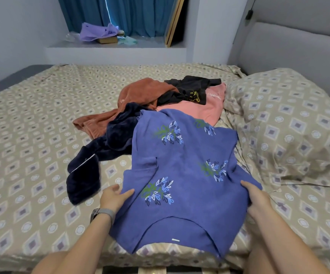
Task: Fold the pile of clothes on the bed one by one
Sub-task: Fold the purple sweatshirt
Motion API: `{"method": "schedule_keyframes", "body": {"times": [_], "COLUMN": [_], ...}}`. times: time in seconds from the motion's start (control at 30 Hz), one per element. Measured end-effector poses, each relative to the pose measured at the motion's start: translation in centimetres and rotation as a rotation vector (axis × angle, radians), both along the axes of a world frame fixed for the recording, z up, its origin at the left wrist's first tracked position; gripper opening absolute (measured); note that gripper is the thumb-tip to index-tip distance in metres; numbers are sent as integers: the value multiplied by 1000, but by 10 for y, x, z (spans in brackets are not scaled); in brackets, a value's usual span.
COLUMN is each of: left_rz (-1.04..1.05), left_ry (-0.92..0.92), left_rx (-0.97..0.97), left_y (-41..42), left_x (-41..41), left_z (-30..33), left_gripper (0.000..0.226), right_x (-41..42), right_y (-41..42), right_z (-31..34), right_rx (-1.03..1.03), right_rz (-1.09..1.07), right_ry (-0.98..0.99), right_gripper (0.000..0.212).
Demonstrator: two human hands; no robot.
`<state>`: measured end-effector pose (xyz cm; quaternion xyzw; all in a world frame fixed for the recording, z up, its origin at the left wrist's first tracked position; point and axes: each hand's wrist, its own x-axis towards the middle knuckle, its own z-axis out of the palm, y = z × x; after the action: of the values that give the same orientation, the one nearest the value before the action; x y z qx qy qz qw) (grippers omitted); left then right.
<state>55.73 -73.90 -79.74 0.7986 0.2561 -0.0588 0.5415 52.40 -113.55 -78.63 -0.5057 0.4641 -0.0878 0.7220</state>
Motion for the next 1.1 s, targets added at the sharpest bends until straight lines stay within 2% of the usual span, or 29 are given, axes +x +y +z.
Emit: {"method": "schedule_keyframes", "body": {"times": [0.07, 0.13, 0.23, 0.37, 0.43, 0.57, 0.7, 0.8, 0.9, 1.0, 1.03, 1.1], "left_rz": [1, 86, 285, 419, 406, 331, 303, 271, 259, 99, 34, -58], "left_ry": [5, -24, -128, -179, -156, -56, 60, 51, 38, -4, -26, -81], "left_rx": [-114, -262, -410, -519, -581, -752, -907, -908, -741, -620, -570, -387], "left_y": [-1, -3, 7, 28, 34, 43, 62, 69, 75, 79, 78, 74], "left_x": [5, 8, 10, 3, -2, -7, -3, 0, 8, 20, 24, 32], "left_z": [-2, 4, 14, 8, 1, 3, -2, -3, -5, -4, -4, 0], "left_gripper": [32, 19, 13, 24, 29, 36, 28, 28, 18, 36, 40, 39], "right_x": [-5, -9, -9, 7, 20, 37, 40, 36, 33, 35, 37, 39], "right_y": [13, 31, 65, 118, 149, 226, 293, 319, 323, 315, 312, 309], "right_z": [14, 28, 51, 60, 59, 60, 43, 28, 24, 19, 15, 9], "right_rx": [108, 97, -252, -563, -688, -859, -938, -962, -1099, -1333, -1411, -1523], "right_rz": [-7, -4, 200, 611, 797, 1151, 1316, 1207, 1142, 1190, 1214, 1242], "right_ry": [-119, -214, -230, -267, -276, -244, -156, -124, -101, -103, -122, -181], "right_gripper": [37, 23, 27, 14, 19, 50, 49, 42, 35, 18, 21, 43]}}
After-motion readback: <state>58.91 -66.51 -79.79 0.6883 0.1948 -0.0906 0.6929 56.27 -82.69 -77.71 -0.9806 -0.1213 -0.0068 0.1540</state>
